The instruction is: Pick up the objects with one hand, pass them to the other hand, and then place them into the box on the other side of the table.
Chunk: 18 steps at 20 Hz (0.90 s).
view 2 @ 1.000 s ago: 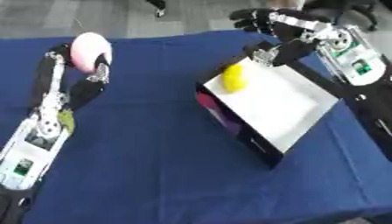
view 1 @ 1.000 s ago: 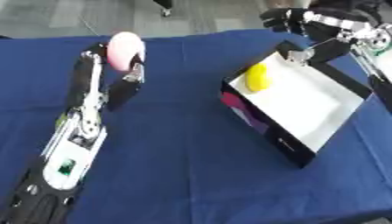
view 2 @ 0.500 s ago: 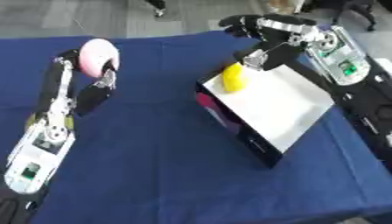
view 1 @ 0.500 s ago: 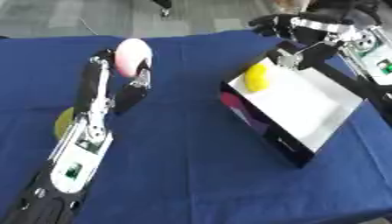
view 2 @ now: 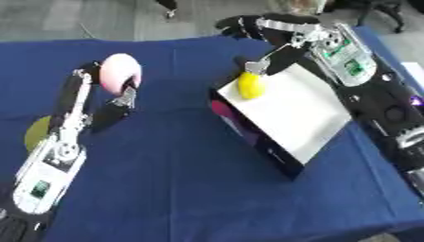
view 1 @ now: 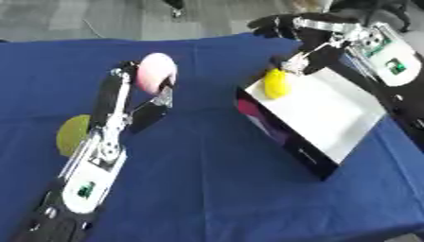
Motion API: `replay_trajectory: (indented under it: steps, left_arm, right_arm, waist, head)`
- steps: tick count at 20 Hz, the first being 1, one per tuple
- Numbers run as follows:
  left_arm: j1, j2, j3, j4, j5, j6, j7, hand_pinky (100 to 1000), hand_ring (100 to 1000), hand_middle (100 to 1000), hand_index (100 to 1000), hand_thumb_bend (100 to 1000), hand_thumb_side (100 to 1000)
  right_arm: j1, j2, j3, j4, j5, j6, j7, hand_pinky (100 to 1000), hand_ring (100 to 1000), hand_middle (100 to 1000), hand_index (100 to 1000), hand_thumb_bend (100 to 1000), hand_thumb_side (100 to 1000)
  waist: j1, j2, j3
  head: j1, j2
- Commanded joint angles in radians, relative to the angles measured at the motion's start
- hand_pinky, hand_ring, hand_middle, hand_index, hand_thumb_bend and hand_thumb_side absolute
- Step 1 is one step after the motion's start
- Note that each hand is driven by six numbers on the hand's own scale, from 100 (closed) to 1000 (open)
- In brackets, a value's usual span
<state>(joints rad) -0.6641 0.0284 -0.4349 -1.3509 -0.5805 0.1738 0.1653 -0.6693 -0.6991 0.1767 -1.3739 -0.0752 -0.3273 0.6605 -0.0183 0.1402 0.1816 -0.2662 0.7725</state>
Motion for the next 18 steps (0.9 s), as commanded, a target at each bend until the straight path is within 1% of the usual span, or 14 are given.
replay_trajectory:
  steps: [1,2,4,7,12,18]
  left_arm:
    - [-0.027,-0.018,0.001,0.006,-0.016,-0.015,-0.002,782,744,629,626,100,444]
    - [-0.028,-0.021,0.001,0.011,-0.019,-0.019,-0.002,782,744,629,626,100,444]
    - [-0.036,-0.045,-0.001,0.021,-0.025,-0.025,-0.002,783,744,629,626,100,447]
    - [-0.045,-0.068,-0.005,0.032,-0.042,-0.038,-0.001,783,745,630,626,100,437]
    - [-0.059,-0.083,-0.012,0.035,-0.077,-0.057,-0.011,785,746,633,626,100,411]
    - [-0.068,-0.097,-0.020,0.044,-0.108,-0.074,-0.024,784,747,635,625,100,387]
  right_arm:
    - [-0.025,-0.018,-0.003,-0.025,0.004,-0.013,0.005,1000,1000,1000,1000,100,126]
    - [-0.026,-0.019,-0.002,-0.026,0.004,-0.014,0.007,1000,1000,1000,1000,100,126]
    - [-0.041,-0.011,-0.004,-0.023,0.011,-0.007,0.013,1000,1000,1000,1000,100,127]
    - [-0.056,-0.002,-0.004,-0.025,0.025,0.004,0.022,1000,1000,1000,1000,100,139]
    - [-0.061,0.004,-0.005,-0.019,0.056,0.019,0.033,1000,1000,1000,1000,100,159]
    - [-0.061,0.011,-0.002,-0.014,0.076,0.010,0.049,1000,1000,1000,1000,100,165]
  waist:
    - [-0.012,-0.009,0.008]
    - [-0.012,-0.010,0.010]
    - [-0.009,-0.006,0.036]
    - [-0.010,-0.002,0.057]
    - [-0.014,0.003,0.070]
    - [-0.017,0.003,0.076]
  head:
    - [-0.014,-0.002]
    - [-0.016,-0.002]
    - [-0.034,-0.002]
    - [-0.050,-0.002]
    - [-0.065,-0.002]
    - [-0.083,-0.002]
